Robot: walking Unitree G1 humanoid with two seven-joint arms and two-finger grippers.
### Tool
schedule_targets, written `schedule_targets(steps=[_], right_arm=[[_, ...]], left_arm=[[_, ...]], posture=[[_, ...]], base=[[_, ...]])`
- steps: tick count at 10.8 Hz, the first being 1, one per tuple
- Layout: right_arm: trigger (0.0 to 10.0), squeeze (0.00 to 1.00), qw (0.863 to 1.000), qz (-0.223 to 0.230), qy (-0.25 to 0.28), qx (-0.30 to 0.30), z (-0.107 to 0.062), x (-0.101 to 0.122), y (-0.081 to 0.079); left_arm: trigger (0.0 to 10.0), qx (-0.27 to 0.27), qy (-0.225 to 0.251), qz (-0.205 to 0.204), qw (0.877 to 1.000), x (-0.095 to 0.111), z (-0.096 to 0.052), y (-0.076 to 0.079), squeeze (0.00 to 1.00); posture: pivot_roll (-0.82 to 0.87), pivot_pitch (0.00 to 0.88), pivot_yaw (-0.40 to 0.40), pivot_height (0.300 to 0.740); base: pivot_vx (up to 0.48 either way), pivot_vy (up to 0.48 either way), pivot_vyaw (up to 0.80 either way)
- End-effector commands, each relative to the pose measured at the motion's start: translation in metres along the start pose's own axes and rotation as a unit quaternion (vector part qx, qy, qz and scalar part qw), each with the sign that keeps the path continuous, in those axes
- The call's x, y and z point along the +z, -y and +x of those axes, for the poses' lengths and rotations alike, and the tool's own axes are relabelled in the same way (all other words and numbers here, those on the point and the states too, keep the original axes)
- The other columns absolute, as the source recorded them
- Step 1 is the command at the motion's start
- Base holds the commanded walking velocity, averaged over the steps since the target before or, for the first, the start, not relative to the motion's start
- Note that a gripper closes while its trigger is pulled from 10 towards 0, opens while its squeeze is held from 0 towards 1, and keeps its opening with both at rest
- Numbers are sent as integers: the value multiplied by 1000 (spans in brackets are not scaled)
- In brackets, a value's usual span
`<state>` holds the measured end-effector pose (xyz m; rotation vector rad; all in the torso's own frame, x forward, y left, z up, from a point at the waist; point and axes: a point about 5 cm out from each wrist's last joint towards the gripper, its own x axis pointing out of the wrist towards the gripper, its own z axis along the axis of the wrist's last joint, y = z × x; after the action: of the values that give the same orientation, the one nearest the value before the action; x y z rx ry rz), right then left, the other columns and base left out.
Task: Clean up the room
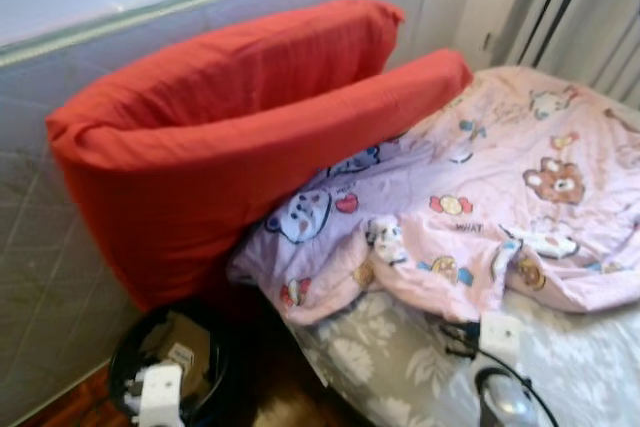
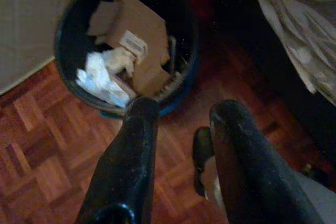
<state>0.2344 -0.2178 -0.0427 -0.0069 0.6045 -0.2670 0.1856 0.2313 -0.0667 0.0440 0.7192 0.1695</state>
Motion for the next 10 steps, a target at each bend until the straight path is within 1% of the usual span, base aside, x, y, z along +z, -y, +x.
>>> schedule_targets(steps=[1,4,10], right_arm=[[10000,0,1000,0,-5,-1,0,-2,1],[10000,0,1000,0,-7,-3,-1,-3,2],[10000,0,1000,-5,-11,1,-1,-4,-1]], left_arm=[[10000,3,-12,-2,1000,-6,-2,-2,0],[10000,4,-12,-8,1000,-6,-2,-2,0],[10000,8,-16,-17,1000,-10,-4,-3,0]], posture=[[235,91,-14,740],[234,102,-16,740],[236,116,-23,740]], base=[[0,0,0],[0,0,0],[0,0,0]])
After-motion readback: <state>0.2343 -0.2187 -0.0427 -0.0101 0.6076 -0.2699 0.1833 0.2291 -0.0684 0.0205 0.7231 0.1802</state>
